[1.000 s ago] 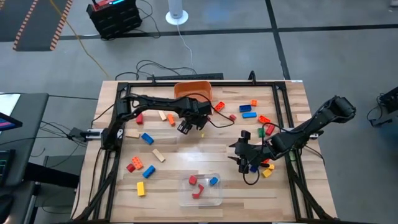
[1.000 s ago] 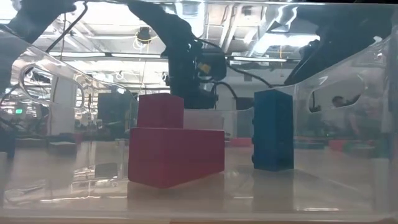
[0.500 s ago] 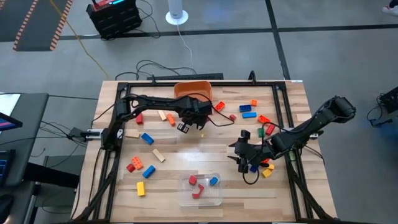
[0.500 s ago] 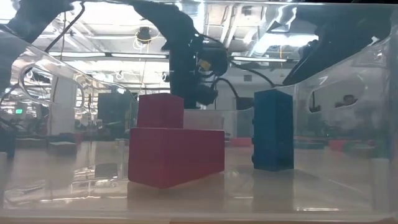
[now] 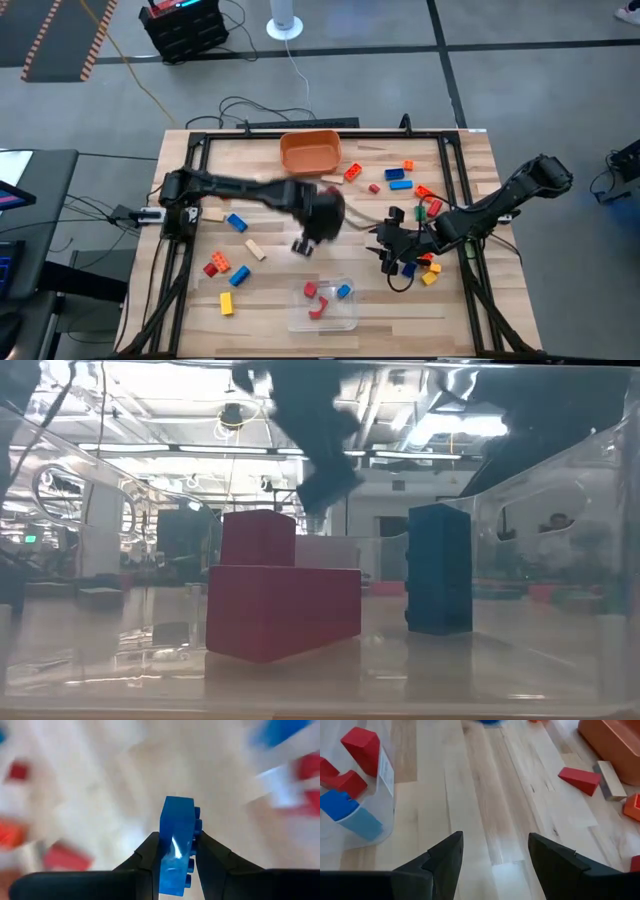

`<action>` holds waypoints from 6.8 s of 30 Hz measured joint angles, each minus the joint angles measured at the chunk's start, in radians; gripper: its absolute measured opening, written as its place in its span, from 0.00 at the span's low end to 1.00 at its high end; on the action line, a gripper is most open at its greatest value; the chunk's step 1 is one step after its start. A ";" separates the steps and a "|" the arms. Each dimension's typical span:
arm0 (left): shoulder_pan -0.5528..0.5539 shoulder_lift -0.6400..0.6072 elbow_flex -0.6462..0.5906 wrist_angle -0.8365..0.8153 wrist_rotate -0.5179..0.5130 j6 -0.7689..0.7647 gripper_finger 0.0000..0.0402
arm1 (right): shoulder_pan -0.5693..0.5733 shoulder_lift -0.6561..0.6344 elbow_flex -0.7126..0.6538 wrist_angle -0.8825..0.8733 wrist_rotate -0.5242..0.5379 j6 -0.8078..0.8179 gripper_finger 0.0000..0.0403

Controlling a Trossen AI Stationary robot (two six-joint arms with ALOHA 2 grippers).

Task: Sort blocks by size
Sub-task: Put the large blue game piece into the transparent bin, then put the large yellow wooden block into the transparent bin

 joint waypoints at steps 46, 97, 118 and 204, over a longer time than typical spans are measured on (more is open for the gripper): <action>-0.326 -0.203 -0.371 -0.414 -0.184 -0.722 0.55 | -0.024 0.000 0.000 0.010 0.000 -0.015 0.63; -0.381 -0.335 -0.764 -0.079 0.096 -1.568 0.55 | -0.037 0.000 0.000 0.036 -0.001 -0.105 0.63; -0.389 -0.335 -0.877 0.087 0.099 -1.494 0.21 | -0.037 0.000 0.000 0.036 -0.002 -0.103 0.63; -0.857 0.091 -0.205 -0.483 -0.069 -0.440 0.56 | -0.061 0.000 0.000 0.098 -0.064 -0.225 0.63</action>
